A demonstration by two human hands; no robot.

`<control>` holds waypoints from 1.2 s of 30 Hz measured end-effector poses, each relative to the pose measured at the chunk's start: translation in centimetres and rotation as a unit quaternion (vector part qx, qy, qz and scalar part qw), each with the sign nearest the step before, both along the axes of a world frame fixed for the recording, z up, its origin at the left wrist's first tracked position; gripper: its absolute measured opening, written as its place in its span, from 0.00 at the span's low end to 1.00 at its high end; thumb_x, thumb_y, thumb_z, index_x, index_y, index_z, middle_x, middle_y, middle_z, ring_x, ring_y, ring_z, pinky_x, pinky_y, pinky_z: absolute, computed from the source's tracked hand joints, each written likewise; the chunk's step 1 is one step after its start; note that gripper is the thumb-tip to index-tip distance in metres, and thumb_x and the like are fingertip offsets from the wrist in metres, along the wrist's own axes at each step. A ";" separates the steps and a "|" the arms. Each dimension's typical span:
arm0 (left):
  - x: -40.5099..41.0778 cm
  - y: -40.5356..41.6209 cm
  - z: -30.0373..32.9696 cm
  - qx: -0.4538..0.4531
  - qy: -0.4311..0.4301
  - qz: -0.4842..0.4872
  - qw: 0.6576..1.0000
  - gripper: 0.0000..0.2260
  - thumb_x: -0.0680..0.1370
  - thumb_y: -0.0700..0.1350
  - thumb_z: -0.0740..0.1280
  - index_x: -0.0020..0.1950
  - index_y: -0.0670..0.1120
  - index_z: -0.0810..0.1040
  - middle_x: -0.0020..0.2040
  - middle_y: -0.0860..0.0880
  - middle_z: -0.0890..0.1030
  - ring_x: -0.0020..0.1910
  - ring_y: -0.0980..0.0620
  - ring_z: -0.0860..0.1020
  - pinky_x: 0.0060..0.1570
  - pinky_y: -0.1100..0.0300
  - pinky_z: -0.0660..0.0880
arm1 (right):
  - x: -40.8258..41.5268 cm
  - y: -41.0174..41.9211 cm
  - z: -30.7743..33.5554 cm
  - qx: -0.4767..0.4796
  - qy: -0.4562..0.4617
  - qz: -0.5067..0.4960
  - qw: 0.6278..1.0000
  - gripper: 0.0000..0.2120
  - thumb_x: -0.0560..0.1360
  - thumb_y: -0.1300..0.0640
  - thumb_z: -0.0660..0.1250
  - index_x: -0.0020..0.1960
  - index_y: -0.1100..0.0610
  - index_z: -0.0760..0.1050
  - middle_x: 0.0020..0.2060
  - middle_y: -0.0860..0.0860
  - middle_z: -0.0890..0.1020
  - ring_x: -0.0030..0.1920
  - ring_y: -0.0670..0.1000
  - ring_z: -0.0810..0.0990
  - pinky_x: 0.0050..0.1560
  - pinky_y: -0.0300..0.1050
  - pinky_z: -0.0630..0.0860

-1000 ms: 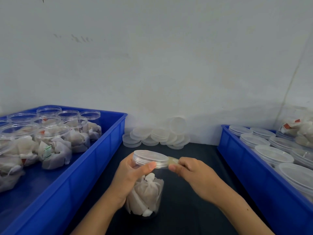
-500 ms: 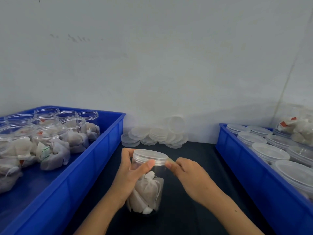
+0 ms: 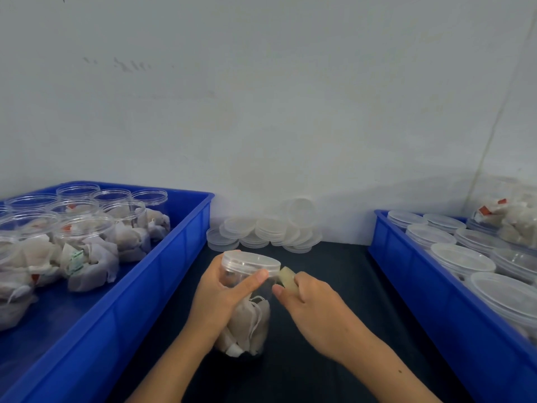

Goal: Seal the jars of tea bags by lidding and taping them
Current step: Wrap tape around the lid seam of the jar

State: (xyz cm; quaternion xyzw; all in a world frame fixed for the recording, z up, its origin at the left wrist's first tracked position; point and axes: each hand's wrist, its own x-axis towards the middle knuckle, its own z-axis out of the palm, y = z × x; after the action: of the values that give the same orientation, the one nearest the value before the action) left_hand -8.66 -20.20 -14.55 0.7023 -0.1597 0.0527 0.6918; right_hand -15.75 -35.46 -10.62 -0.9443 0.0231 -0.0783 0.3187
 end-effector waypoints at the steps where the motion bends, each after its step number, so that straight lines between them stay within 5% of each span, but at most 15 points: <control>1: 0.1 0.1 0.0 -0.006 0.009 -0.003 1.000 0.28 0.57 0.63 0.73 0.53 0.56 0.77 0.47 0.63 0.83 0.47 0.67 0.80 0.39 0.72 0.74 | -0.1 0.0 0.1 0.014 0.006 0.015 1.000 0.15 0.79 0.41 0.58 0.39 0.49 0.65 0.33 0.46 0.73 0.31 0.44 0.70 0.33 0.37 0.66; 4: 0.4 0.7 0.1 -0.026 0.047 -0.021 0.998 0.29 0.59 0.64 0.78 0.55 0.53 0.79 0.49 0.57 0.85 0.50 0.59 0.82 0.48 0.63 0.76 | -0.3 0.3 0.6 0.066 0.029 0.036 0.997 0.17 0.77 0.38 0.61 0.39 0.49 0.65 0.33 0.47 0.73 0.32 0.46 0.71 0.36 0.44 0.70; 7: 0.6 1.3 0.1 -0.045 0.075 -0.047 0.995 0.33 0.56 0.63 0.77 0.57 0.51 0.79 0.51 0.50 0.85 0.52 0.52 0.83 0.56 0.53 0.76 | -0.8 0.8 1.1 0.013 0.018 0.029 0.999 0.17 0.77 0.35 0.58 0.40 0.47 0.64 0.35 0.46 0.74 0.34 0.46 0.72 0.36 0.41 0.68; 13: 0.7 2.0 0.1 -0.046 0.070 -0.095 0.992 0.46 0.47 0.70 0.78 0.60 0.50 0.79 0.53 0.51 0.85 0.53 0.54 0.82 0.53 0.56 0.76 | -1.7 1.3 1.9 -0.090 -0.028 -0.018 0.995 0.24 0.77 0.33 0.53 0.33 0.50 0.61 0.27 0.46 0.68 0.27 0.46 0.66 0.30 0.40 0.62; 19: 0.3 1.7 0.3 -0.053 0.068 -0.146 0.986 0.44 0.47 0.68 0.79 0.59 0.50 0.78 0.52 0.52 0.85 0.51 0.57 0.83 0.41 0.68 0.78 | -0.6 0.0 1.8 -0.089 0.013 -0.048 0.995 0.27 0.77 0.32 0.53 0.36 0.55 0.65 0.32 0.48 0.71 0.32 0.49 0.68 0.33 0.43 0.65; 27: 0.5 1.5 0.2 -0.073 0.071 -0.177 0.979 0.40 0.48 0.65 0.81 0.55 0.49 0.81 0.50 0.48 0.85 0.49 0.54 0.83 0.41 0.67 0.78 | 0.0 -0.6 1.5 -0.141 -0.015 -0.053 0.988 0.27 0.74 0.29 0.50 0.35 0.52 0.62 0.30 0.46 0.68 0.30 0.47 0.65 0.31 0.42 0.60; 32: 0.8 1.6 0.1 -0.059 0.071 -0.159 0.983 0.50 0.47 0.66 0.81 0.63 0.46 0.73 0.53 0.49 0.84 0.53 0.53 0.82 0.45 0.64 0.79 | 0.2 -0.8 1.2 -0.136 -0.007 -0.046 0.990 0.31 0.67 0.25 0.46 0.37 0.53 0.65 0.30 0.46 0.70 0.30 0.47 0.67 0.32 0.41 0.63; 36: 0.7 1.6 0.1 -0.033 0.049 -0.177 0.983 0.40 0.57 0.61 0.78 0.64 0.46 0.71 0.53 0.55 0.84 0.53 0.59 0.82 0.44 0.71 0.77 | 0.2 -0.9 1.0 -0.088 0.023 -0.044 0.995 0.30 0.65 0.25 0.47 0.36 0.53 0.63 0.30 0.47 0.68 0.30 0.47 0.64 0.32 0.42 0.63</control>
State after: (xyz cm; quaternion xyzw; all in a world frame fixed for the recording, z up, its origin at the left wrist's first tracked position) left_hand -7.97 -18.60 -14.47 0.6415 -0.2450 -0.0998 0.7200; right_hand -15.53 -36.41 -9.62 -0.9684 0.0646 -0.0716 0.2299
